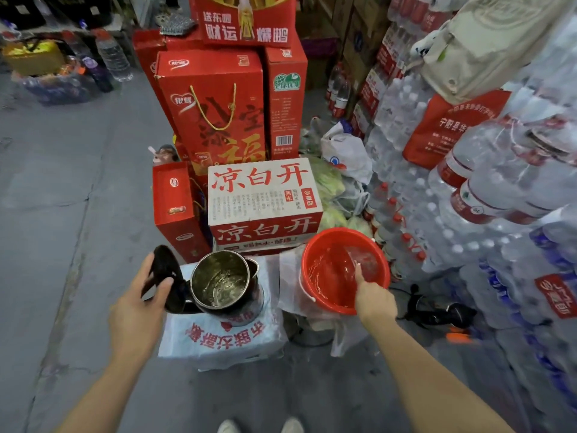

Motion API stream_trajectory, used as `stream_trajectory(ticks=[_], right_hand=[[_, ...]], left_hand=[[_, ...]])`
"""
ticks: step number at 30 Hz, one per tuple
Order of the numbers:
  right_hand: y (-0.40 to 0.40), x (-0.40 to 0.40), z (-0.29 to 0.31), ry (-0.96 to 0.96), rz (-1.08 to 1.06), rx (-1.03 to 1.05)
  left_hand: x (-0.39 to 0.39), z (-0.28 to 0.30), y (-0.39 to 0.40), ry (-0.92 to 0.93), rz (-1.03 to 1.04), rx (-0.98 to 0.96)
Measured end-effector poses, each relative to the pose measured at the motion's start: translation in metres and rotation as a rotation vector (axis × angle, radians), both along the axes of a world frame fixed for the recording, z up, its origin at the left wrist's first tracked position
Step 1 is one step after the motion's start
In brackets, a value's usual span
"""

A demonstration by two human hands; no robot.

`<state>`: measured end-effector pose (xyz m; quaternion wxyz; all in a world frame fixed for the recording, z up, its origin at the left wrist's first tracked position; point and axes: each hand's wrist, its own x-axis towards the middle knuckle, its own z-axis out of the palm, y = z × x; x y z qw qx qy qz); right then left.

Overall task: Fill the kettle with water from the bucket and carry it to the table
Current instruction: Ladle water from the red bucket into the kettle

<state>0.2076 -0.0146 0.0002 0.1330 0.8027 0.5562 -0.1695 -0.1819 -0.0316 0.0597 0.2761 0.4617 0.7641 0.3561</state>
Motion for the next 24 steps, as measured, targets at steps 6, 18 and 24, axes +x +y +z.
stream_trajectory(ticks=[6, 18, 24], right_hand=[[0.029, 0.000, -0.048, 0.196, -0.155, -0.019], [-0.027, 0.024, -0.050, 1.210, -0.985, 0.268], [-0.065, 0.018, -0.025, 1.324, -0.942, 0.407]], left_hand=[[0.000, -0.004, -0.001, 0.003, 0.032, 0.015], [0.008, 0.004, -0.002, -0.014, 0.026, 0.005], [0.008, 0.004, 0.000, -0.012, 0.004, 0.017]])
